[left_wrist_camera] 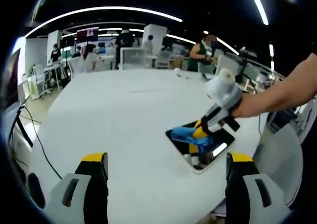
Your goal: Wipe the mirror surface with the cleaning cloth until all visible marks leave the cleaned area.
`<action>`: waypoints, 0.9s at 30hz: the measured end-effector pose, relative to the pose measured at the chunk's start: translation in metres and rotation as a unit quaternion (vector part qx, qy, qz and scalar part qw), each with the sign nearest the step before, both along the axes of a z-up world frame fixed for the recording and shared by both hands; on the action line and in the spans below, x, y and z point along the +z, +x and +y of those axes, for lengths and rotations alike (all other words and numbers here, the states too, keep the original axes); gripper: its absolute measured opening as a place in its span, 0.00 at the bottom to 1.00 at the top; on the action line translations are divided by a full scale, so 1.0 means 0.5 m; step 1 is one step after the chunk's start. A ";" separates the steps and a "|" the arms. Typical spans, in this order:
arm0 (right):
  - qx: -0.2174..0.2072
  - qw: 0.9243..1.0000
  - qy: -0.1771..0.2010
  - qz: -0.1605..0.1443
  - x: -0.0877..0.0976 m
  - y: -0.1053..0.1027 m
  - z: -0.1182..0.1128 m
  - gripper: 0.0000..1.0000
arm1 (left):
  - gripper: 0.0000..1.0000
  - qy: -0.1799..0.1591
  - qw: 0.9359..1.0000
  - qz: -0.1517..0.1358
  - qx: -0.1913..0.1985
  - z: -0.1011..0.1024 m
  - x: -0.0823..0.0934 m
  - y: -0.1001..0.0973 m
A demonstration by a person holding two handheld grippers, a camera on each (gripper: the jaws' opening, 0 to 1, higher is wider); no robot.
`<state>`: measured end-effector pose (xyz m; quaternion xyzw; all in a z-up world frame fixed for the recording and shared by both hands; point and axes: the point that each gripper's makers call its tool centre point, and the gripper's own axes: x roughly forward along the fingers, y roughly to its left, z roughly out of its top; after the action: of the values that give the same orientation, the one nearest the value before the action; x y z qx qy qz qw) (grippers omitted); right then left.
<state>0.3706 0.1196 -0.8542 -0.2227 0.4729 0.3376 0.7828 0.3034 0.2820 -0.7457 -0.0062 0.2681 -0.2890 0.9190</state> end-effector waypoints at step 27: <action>0.002 1.000 0.006 0.014 0.001 -0.076 0.005 0.03 | 1.00 -0.002 1.000 -0.014 -0.006 -0.011 0.020 0.005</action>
<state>0.3323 0.1219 -0.8540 -0.2141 0.4815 0.3449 0.7768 0.3061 0.2765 -0.7359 -0.0022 0.2552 -0.2950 0.9208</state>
